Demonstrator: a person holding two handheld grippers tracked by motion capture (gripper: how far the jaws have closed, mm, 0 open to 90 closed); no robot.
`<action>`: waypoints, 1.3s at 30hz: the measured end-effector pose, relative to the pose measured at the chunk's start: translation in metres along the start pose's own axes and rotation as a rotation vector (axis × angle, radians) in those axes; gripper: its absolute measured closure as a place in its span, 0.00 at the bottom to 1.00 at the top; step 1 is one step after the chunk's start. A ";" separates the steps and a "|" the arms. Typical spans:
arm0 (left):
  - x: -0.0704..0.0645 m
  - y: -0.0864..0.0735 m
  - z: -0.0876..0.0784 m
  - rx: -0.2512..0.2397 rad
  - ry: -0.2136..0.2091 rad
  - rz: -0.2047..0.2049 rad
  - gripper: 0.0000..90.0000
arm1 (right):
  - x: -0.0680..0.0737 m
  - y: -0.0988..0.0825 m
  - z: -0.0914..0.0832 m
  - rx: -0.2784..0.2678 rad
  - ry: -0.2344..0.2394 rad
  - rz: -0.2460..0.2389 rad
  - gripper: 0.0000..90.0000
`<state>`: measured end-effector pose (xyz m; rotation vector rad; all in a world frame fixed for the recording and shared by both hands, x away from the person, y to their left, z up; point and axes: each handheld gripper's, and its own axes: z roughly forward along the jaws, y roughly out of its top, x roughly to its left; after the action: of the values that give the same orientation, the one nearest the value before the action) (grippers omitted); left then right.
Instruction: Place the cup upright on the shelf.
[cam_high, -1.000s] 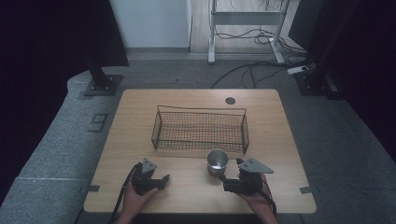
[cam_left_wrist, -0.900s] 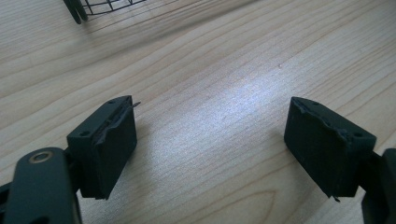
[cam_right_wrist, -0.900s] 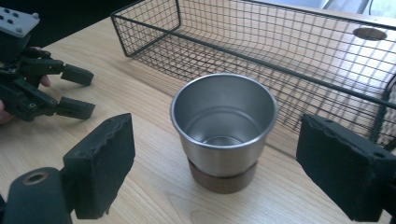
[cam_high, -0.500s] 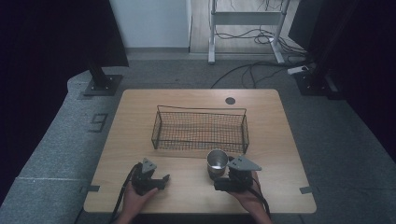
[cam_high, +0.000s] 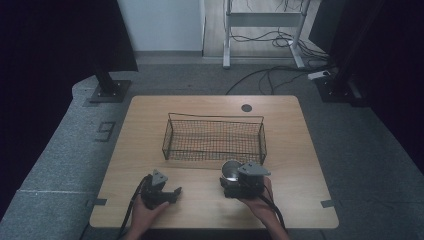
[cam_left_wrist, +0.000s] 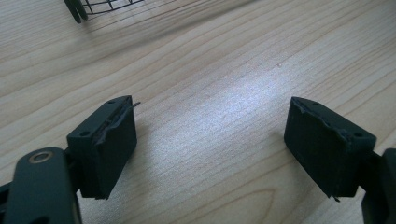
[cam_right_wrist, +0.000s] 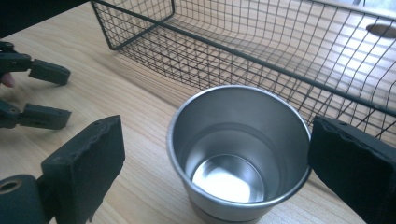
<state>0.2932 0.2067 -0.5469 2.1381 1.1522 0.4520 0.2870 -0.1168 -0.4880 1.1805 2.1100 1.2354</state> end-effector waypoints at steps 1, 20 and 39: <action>0.000 0.000 0.000 0.000 0.000 0.000 0.19 | -0.001 0.000 0.001 -0.002 -0.003 0.000 0.05; 0.000 0.000 0.000 0.000 0.001 0.000 0.19 | -0.009 -0.009 0.039 0.076 -0.037 -0.013 0.14; 0.000 0.000 0.000 0.000 0.001 0.000 0.19 | -0.007 -0.005 0.031 0.056 0.023 -0.039 0.15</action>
<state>0.2925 0.2067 -0.5470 2.1383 1.1526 0.4536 0.3102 -0.1088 -0.5090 1.1477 2.1878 1.1853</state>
